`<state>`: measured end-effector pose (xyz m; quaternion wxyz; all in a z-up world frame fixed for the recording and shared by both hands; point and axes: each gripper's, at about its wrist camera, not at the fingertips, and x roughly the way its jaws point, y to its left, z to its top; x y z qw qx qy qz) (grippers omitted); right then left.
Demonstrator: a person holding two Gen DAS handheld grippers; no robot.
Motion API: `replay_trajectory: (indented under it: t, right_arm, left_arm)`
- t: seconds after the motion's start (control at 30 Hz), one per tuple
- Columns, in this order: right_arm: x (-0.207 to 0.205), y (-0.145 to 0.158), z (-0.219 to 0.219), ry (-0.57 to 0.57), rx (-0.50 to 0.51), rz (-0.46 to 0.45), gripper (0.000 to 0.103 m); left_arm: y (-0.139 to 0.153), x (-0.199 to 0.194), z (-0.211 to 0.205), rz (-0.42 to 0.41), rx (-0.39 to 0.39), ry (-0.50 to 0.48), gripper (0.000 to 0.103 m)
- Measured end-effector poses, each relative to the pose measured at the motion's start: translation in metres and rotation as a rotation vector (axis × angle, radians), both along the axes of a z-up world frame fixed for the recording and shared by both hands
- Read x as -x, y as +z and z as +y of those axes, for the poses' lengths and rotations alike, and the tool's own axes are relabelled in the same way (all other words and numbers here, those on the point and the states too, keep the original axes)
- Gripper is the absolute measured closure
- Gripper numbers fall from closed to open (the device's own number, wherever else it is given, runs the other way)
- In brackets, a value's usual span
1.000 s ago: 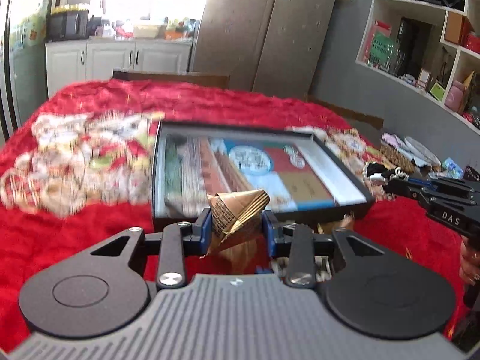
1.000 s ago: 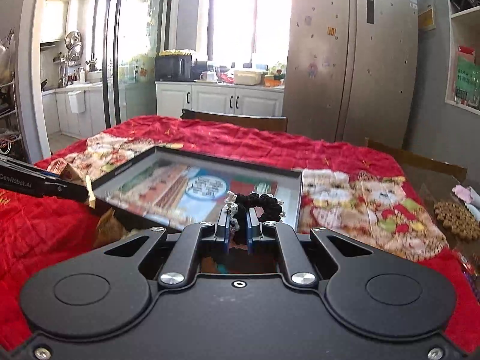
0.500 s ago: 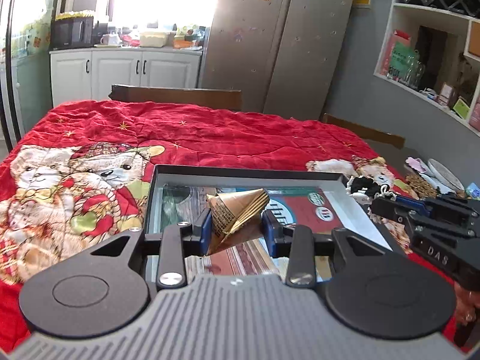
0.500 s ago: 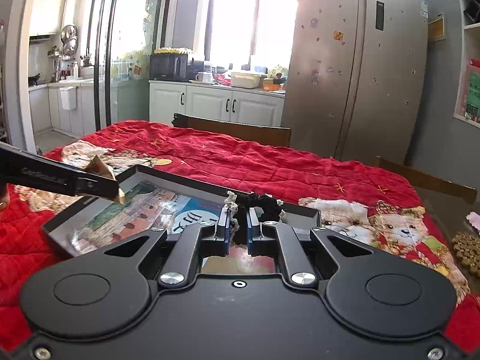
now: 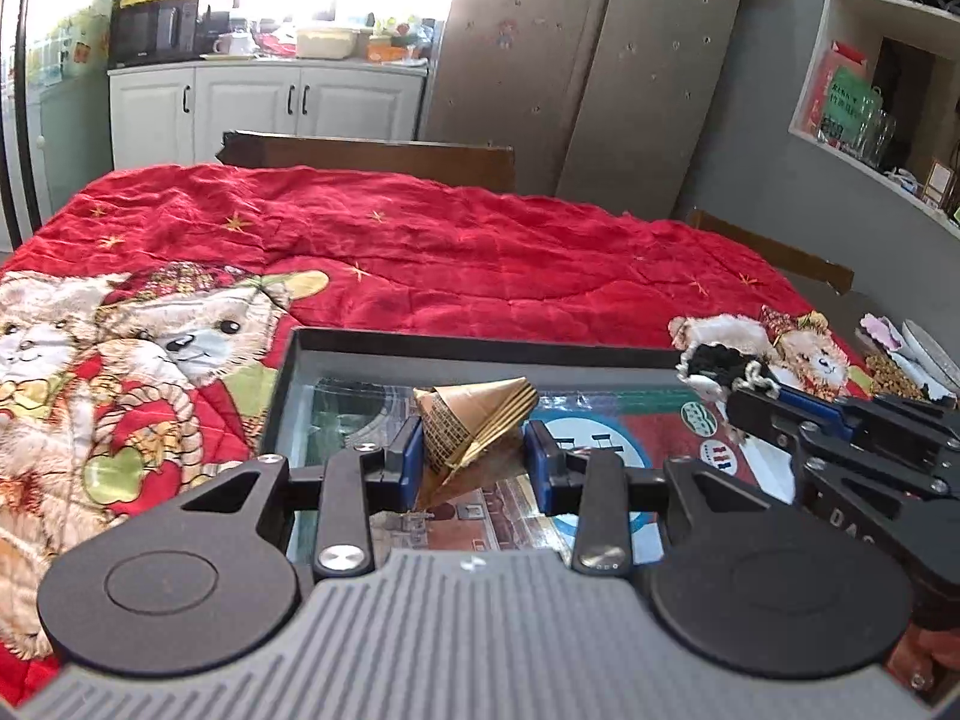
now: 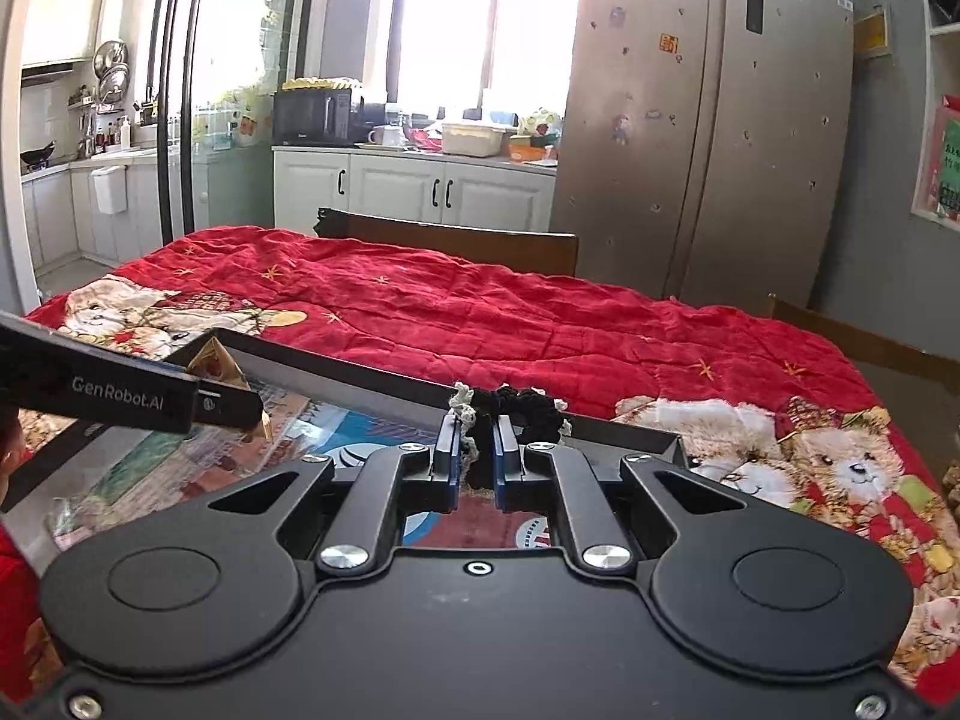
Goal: Organize objects
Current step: 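Carry the black scrunchie and paper triangle over the black box with both tools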
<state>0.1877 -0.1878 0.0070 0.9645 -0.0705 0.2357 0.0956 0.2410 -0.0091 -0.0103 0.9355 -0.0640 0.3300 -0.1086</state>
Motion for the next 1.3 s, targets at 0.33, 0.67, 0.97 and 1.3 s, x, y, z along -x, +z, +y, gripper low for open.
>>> replay_trajectory:
  t: [0.33,0.67,0.97,1.3]
  right_arm:
    - [-0.022,-0.015,-0.006,-0.004,-0.037,0.066,0.093]
    - [-0.031,-0.025,0.000,0.001,-0.007,0.139,0.093]
    - [-0.033,-0.027,0.003,0.019,0.008,0.159,0.092]
    - [-0.034,-0.028,0.002,0.024,0.004,0.170,0.091]
  left_arm:
    - [-0.020,-0.016,-0.006,0.039,-0.029,-0.011,0.064]
    - [-0.023,-0.021,-0.008,0.063,-0.045,-0.015,0.063]
    - [-0.024,-0.021,-0.010,0.064,-0.058,-0.015,0.062]
    - [-0.025,-0.020,-0.010,0.061,-0.065,-0.012,0.049]
